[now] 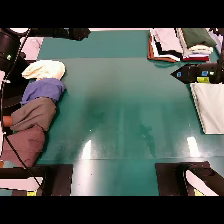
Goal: Fold the shirts.
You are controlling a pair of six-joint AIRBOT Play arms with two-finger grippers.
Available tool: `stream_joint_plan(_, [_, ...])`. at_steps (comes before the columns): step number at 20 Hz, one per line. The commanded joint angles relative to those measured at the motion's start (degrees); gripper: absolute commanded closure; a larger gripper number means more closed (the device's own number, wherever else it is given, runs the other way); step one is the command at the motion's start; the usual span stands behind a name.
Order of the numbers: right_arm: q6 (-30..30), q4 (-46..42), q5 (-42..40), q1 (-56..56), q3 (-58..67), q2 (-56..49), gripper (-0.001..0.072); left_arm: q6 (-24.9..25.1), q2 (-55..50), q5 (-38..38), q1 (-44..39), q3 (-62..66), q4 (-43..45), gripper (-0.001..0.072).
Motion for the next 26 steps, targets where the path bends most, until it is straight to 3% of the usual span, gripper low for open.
stream_joint_plan(1, [0.0,0.02,-0.02,0.07,0.04,0.04,0.069,0.0,-0.04,0.87,0.02,0.02,0.02,0.0685])
stream_joint_plan(17, [0.0,0.0,-0.04,0.07,0.04,0.04,0.069,-0.44,-0.04,1.92,0.02,0.02,-1.44,0.0685])
stream_joint_plan(19, [0.0,0.0,-0.04,0.07,0.04,0.04,0.069,0.07,-0.07,2.62,0.04,0.0,1.66,0.0683])
stream_joint_plan(20, [0.0,0.0,-0.04,0.07,0.04,0.04,0.069,-0.07,-0.07,2.91,0.15,0.0,6.82,0.0546])
stream_joint_plan(21, [0.0,0.0,-0.04,0.07,0.04,0.04,0.069,-2.03,-0.31,2.95,0.44,0.0,13.27,0.023])
stream_joint_plan(22, [0.0,0.02,-0.04,0.07,0.04,0.02,0.069,-5.97,-0.76,2.71,1.16,0.0,19.02,0.0158])
stream_joint_plan(24, [0.0,0.0,0.0,0.07,0.04,0.04,0.069,-9.92,-2.73,0.68,4.28,0.0,26.08,0.016])
stream_joint_plan(26, [0.0,0.0,0.33,0.07,0.02,0.04,0.069,-10.16,-5.95,-1.25,8.85,0.0,26.27,0.0161])
